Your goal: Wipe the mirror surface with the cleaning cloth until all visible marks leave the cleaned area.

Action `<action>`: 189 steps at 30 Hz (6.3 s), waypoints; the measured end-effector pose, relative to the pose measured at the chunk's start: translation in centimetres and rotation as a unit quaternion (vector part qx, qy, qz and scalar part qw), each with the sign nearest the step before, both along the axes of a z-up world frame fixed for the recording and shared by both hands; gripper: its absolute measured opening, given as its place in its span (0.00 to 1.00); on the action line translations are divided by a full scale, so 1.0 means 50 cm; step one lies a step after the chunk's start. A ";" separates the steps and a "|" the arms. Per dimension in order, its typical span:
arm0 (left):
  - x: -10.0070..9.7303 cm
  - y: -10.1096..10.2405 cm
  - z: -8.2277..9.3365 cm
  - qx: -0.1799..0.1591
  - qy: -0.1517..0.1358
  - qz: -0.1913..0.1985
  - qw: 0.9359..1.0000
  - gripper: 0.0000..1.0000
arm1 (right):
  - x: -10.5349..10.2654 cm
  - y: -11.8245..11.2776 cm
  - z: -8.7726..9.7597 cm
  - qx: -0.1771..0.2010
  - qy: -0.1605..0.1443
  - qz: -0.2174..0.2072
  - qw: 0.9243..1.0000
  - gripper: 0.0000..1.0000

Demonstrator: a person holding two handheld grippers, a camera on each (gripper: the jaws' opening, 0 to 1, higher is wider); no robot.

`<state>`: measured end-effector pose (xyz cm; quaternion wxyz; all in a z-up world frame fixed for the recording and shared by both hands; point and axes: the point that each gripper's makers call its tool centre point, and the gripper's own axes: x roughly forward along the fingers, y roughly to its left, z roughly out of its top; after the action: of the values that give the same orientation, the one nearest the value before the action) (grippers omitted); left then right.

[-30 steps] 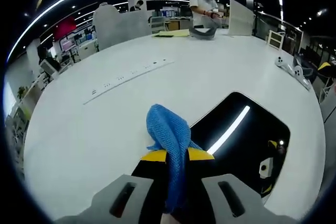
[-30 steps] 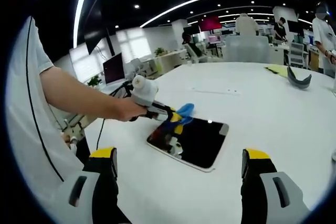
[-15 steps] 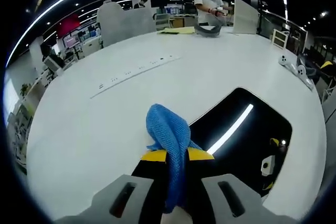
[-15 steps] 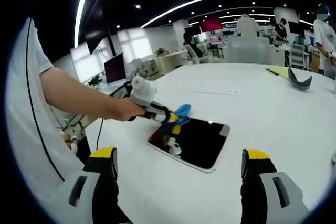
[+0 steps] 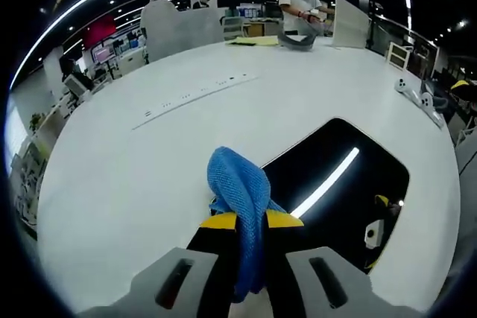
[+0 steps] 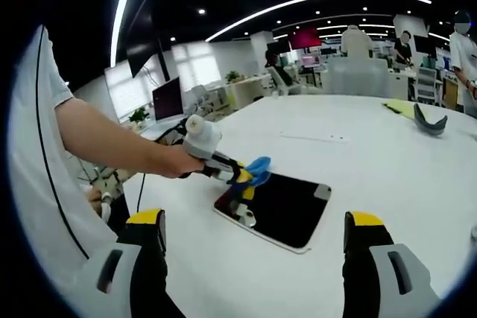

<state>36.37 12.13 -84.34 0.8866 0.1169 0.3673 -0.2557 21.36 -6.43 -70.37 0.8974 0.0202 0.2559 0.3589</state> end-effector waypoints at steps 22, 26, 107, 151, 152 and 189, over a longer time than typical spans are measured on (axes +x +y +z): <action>-0.060 0.018 0.000 0.005 0.012 0.002 1.000 0.09 | -0.015 -0.007 0.002 -0.005 -0.011 0.005 1.000 1.00; -0.076 0.019 0.001 0.008 0.012 0.001 1.000 0.09 | -0.019 -0.006 0.005 -0.004 -0.013 0.008 1.000 1.00; -0.197 0.034 0.002 0.004 0.014 -0.013 1.000 0.09 | -0.040 -0.006 -0.010 -0.016 0.000 0.024 1.000 1.00; -0.151 0.106 0.065 -0.019 -0.007 0.044 0.999 0.09 | -0.031 -0.001 -0.007 -0.006 0.002 0.021 1.000 1.00; -0.151 0.109 0.068 -0.018 -0.008 0.046 0.999 0.09 | -0.030 0.000 -0.006 -0.006 0.001 0.022 1.000 1.00; -0.139 0.234 0.081 0.007 -0.010 0.089 0.996 0.09 | -0.002 0.024 -0.005 0.005 -0.004 0.027 1.000 0.99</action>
<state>29.44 23.81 -80.30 0.9087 0.0922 0.3692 -0.1719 21.24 -5.21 -70.63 0.8883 0.0161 0.2512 0.3842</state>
